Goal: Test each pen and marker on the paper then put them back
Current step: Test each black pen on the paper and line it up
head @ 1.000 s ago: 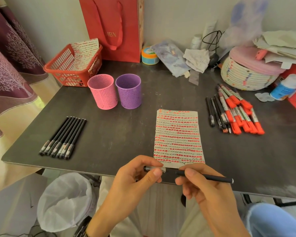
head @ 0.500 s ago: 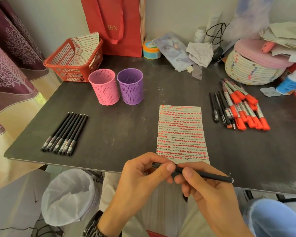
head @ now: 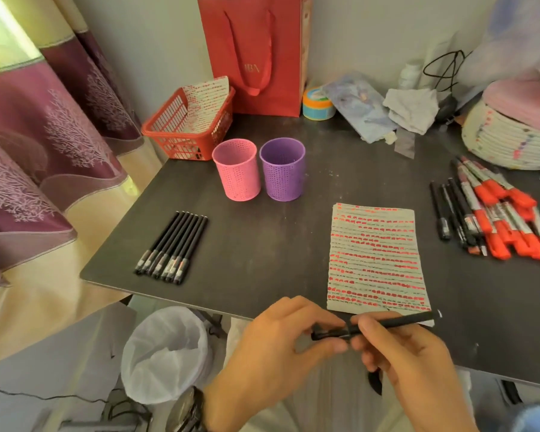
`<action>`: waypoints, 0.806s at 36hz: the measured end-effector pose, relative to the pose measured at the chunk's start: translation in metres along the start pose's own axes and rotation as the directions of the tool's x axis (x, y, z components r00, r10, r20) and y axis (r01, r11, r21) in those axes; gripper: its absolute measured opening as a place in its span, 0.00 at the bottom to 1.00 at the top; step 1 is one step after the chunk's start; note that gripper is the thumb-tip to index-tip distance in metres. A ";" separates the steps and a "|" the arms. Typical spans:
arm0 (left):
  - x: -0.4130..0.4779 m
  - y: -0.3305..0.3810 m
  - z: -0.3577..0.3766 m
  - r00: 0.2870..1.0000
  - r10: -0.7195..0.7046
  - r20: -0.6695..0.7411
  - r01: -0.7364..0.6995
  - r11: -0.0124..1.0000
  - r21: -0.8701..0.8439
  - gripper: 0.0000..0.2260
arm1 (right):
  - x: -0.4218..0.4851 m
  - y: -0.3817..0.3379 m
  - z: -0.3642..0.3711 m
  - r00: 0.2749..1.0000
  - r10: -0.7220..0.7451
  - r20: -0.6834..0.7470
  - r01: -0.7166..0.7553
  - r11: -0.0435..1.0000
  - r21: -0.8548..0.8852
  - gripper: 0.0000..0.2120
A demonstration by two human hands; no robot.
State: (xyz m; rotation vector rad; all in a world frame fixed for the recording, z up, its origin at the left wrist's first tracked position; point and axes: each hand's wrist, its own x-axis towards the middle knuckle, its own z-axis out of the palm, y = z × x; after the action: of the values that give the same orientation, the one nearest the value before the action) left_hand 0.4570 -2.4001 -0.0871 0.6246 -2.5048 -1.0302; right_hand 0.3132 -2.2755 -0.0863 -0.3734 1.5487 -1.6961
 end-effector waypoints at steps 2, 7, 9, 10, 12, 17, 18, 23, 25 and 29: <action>-0.004 -0.006 -0.012 1.000 -0.006 0.004 0.006 0.997 0.076 0.12 | 0.003 -0.002 0.013 0.999 -0.009 0.031 0.010 1.000 -0.025 0.04; -0.012 -0.021 -0.051 0.980 -0.198 0.036 0.201 0.953 -0.225 0.08 | 0.015 -0.012 0.052 0.971 -0.049 0.234 0.074 0.992 -0.101 0.06; -0.016 -0.030 -0.067 0.972 -0.235 0.005 0.231 0.948 -0.220 0.09 | 0.023 -0.013 0.068 0.940 -0.059 0.337 0.128 0.974 -0.185 0.06; -0.019 -0.035 -0.074 0.970 -0.243 -0.016 0.237 0.955 -0.179 0.10 | 0.027 -0.012 0.076 0.921 -0.061 0.385 0.163 0.958 -0.236 0.05; -0.023 -0.048 -0.088 0.959 -0.271 -0.085 0.259 0.957 -0.127 0.11 | 0.038 -0.006 0.092 0.890 -0.058 0.453 0.226 0.918 -0.325 0.08; -0.034 -0.090 -0.134 0.793 -0.374 -0.481 0.364 0.924 -0.118 0.07 | 0.061 0.021 0.120 0.842 -0.132 0.523 0.487 0.602 -0.633 0.23; -0.036 -0.100 -0.143 0.759 -0.370 -0.536 0.396 0.915 -0.071 0.07 | 0.064 0.027 0.124 0.832 -0.156 0.533 0.532 0.500 -0.683 0.27; -0.040 -0.144 -0.172 0.690 -0.366 -0.624 0.541 0.834 0.109 0.06 | 0.069 0.049 0.130 0.832 -0.160 0.531 0.553 0.160 -0.818 0.37; -0.038 -0.158 -0.176 0.665 -0.383 -0.641 0.589 0.797 0.136 0.07 | 0.069 0.052 0.131 0.850 -0.147 0.507 0.522 0.102 -0.847 0.40; -0.030 -0.178 -0.180 0.637 -0.440 -0.633 0.669 0.723 0.171 0.09 | 0.067 0.052 0.132 0.848 -0.131 0.513 0.521 0.036 -0.853 0.41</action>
State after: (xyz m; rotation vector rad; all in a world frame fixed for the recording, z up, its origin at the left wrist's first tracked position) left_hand 0.6150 -2.5993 -0.1005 1.6678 -1.9919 -0.3754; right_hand 0.3781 -2.4125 -0.1266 -1.7671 2.2672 -0.4119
